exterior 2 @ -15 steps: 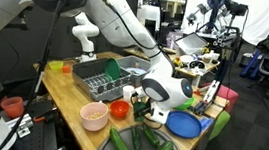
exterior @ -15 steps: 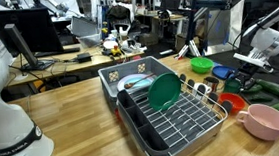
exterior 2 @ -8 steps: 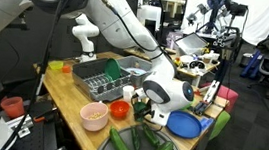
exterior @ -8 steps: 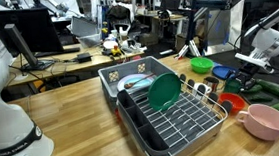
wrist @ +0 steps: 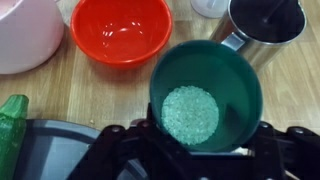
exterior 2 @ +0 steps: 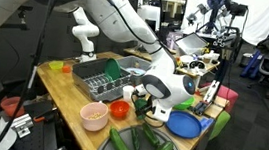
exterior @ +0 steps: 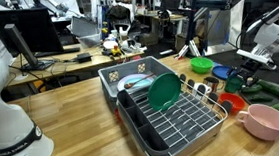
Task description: Pour the contents in the dark green cup into the orange bowl
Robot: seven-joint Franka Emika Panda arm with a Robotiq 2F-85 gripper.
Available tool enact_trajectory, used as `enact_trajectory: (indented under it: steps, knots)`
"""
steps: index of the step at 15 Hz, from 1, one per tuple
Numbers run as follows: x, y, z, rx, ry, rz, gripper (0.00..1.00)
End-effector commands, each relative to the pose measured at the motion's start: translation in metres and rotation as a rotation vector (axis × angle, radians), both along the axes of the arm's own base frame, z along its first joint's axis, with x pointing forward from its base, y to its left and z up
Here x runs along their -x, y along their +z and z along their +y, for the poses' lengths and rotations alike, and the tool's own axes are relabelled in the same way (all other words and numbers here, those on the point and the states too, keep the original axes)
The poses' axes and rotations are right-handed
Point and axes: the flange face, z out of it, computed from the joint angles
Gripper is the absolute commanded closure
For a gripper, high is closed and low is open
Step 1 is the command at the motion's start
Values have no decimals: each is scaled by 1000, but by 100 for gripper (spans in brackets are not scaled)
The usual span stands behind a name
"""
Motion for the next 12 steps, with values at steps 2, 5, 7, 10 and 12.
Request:
enact_trajectory:
  steps: [2,5,7,10,12]
  knots:
    - [16,34,10,145,-12,-23,55]
    - [21,53,29,301,-42,-18,55]
    - [23,62,50,404,-47,-12,55]
    - [29,71,82,523,-41,8,55]
    - [37,75,98,583,-41,27,55]
